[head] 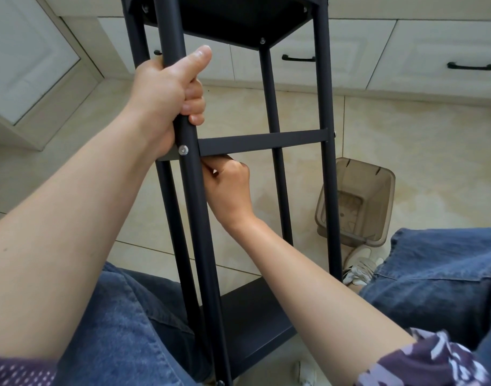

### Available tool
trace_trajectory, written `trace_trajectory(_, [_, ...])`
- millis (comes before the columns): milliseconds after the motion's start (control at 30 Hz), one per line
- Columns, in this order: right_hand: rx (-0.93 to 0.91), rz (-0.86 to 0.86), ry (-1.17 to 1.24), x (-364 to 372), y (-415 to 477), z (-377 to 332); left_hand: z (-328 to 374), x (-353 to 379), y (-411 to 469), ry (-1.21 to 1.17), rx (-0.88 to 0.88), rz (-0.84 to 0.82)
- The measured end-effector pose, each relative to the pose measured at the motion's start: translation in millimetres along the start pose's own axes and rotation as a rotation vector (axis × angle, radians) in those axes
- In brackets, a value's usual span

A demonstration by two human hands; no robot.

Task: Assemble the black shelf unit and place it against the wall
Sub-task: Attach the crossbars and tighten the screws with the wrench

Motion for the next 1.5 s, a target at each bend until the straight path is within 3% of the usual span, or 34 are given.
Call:
trace_trajectory(133, [-0.051,-0.023,-0.064,-9.5,-5.1,-0.8,0.1,-0.3,0.2,0.003,-0.002,0.009])
trace_trajectory(400, [0.101,-0.176,-0.063,-24.5,-26.9,7.2,1.1,1.5,-2.3,-0.005,0.003,-0.004])
trace_trajectory(567, [0.081,-0.203,-0.064,-37.1,-32.8,-4.2,0.7,2.9,-4.4,-0.009,0.005,-0.005])
trace_trajectory(633, [0.039,-0.166,-0.079,-51.4,-32.7,-6.5,1.2,3.0,-4.6,-0.013,0.001,0.001])
trace_trajectory(800, [-0.025,0.121,-0.212,-123.4,-24.9,10.2,2.1,2.3,-6.0,-0.024,-0.003,0.015])
trace_trajectory(1000, [0.226,0.289,-0.325,-179.9,-28.2,64.1,2.7,2.2,-9.1,-0.02,0.0,0.028])
trace_trajectory(1167, [0.439,0.325,-0.354,-206.8,-35.7,98.9,2.7,3.7,-8.9,-0.027,0.0,0.028])
trace_trajectory(1300, [0.519,0.408,-0.376,-229.7,-34.0,112.9,2.5,4.0,-8.5,-0.025,-0.002,0.033])
trace_trajectory(1367, [0.602,0.362,-0.432,-238.4,-35.4,127.9,2.4,2.8,-8.1,-0.022,-0.002,0.04])
trace_trajectory(1500, [0.878,0.087,-0.53,-248.2,-45.8,174.7,3.4,2.9,-7.5,-0.012,-0.003,0.04])
Point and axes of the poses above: each hand's wrist, its own y-axis towards the middle knuckle, its own x-axis out of the palm, z = x × y, the point moved 7 cm from there along y, towards the middle knuckle, and after that the axes turned 5 degrees about -x, right-handed, at the moved point
